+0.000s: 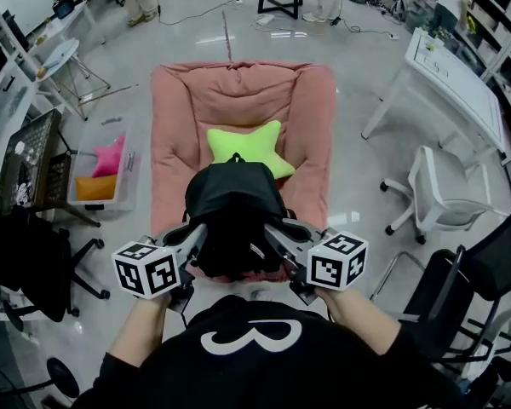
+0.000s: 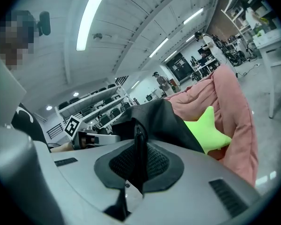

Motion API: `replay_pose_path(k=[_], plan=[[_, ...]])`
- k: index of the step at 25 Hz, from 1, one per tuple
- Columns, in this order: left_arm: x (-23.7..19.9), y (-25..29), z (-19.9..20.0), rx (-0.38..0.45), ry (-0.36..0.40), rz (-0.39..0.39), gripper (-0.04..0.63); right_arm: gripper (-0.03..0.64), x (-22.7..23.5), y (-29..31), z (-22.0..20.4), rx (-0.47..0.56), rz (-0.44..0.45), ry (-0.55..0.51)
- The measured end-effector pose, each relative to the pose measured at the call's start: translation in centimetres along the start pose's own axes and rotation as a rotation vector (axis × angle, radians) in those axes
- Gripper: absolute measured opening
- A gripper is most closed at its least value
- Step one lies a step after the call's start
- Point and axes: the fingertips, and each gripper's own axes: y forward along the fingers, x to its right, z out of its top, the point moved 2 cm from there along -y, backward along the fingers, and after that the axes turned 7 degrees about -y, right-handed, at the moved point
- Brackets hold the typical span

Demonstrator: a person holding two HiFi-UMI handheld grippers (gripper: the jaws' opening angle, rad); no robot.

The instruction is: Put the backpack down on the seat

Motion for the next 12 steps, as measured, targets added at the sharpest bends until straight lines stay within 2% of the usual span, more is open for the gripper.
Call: replay_pose_path(k=[12], plan=[[-5.4,5.2,5.3,-0.034,-0.009,-0.037,0.028,0.031,5.8,6.1,3.4,-0.021,-0.104,0.029]])
